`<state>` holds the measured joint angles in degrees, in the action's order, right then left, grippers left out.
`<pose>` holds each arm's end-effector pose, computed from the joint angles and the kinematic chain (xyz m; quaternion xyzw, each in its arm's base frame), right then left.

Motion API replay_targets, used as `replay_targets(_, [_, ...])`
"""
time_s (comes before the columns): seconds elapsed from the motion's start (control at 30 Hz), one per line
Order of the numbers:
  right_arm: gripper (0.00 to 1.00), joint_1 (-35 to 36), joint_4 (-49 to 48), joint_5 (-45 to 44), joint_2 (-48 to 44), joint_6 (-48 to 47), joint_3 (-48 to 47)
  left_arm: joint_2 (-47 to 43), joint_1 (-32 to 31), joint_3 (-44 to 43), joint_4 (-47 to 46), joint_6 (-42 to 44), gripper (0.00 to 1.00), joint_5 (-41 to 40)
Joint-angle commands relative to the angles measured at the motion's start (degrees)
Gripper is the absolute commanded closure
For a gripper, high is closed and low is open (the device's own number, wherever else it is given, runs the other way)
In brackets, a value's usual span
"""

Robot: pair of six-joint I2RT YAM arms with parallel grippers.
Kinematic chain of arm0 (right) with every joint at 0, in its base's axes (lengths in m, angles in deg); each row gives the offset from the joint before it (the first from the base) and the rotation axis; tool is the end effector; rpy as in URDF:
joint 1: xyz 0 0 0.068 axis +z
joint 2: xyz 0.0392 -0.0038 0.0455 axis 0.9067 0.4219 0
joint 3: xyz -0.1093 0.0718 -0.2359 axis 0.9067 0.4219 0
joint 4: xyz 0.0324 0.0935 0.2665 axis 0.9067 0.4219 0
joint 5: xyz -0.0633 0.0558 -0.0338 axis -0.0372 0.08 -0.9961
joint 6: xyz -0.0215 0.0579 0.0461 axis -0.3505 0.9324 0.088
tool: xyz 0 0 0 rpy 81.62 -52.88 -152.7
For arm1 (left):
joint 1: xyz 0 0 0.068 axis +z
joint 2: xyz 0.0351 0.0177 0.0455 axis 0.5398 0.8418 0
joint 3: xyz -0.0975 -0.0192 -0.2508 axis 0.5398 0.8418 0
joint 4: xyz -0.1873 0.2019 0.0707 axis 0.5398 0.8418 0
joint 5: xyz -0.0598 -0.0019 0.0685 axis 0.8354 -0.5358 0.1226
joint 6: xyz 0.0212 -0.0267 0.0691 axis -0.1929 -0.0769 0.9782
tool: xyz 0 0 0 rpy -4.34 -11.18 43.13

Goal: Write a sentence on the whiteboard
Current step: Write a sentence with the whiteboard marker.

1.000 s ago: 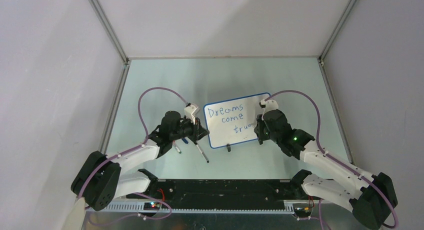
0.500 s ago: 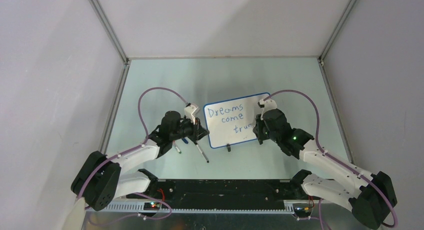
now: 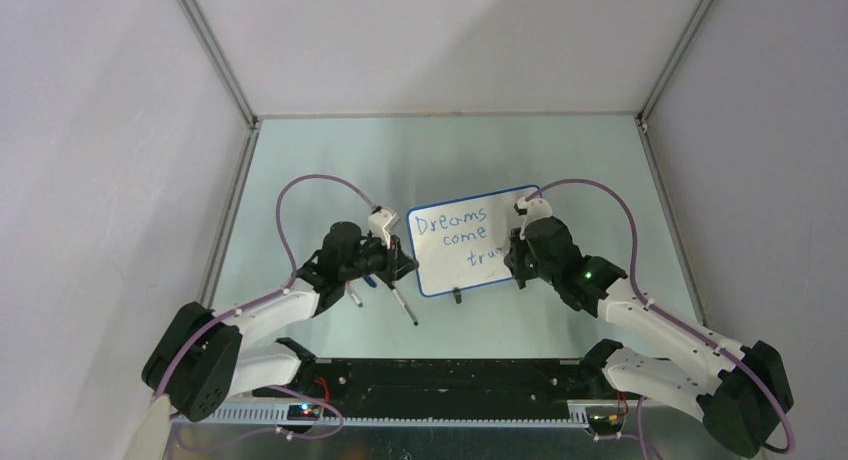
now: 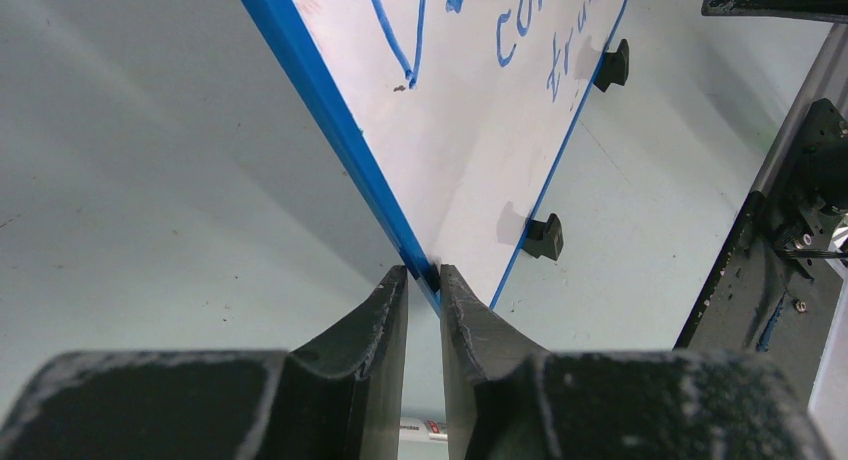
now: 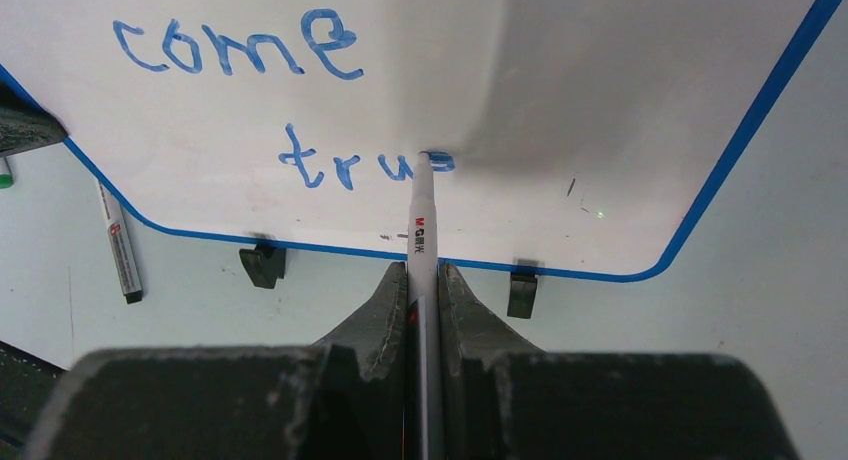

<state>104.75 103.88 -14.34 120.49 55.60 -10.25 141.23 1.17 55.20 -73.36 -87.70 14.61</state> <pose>0.2036 0.1543 0.2160 -0.1296 0.8912 0.1387 0.4119 0.2203 -0.1666 0.1521 0.2440 0.8002 -0.3613 0.4118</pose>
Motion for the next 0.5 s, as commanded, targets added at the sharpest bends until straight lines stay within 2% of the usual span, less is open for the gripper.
replay_targets(0.0, [1.00,0.4,-0.4,-0.4,0.2,0.2,-1.5,-1.0,-0.4,-1.5,-1.0,1.5,0.77,0.5])
replay_targets(0.47, [1.00,0.5,0.1,-1.0,-1.2,0.8,0.9,-0.9,-0.3,-1.5,-1.1,1.5,0.77,0.5])
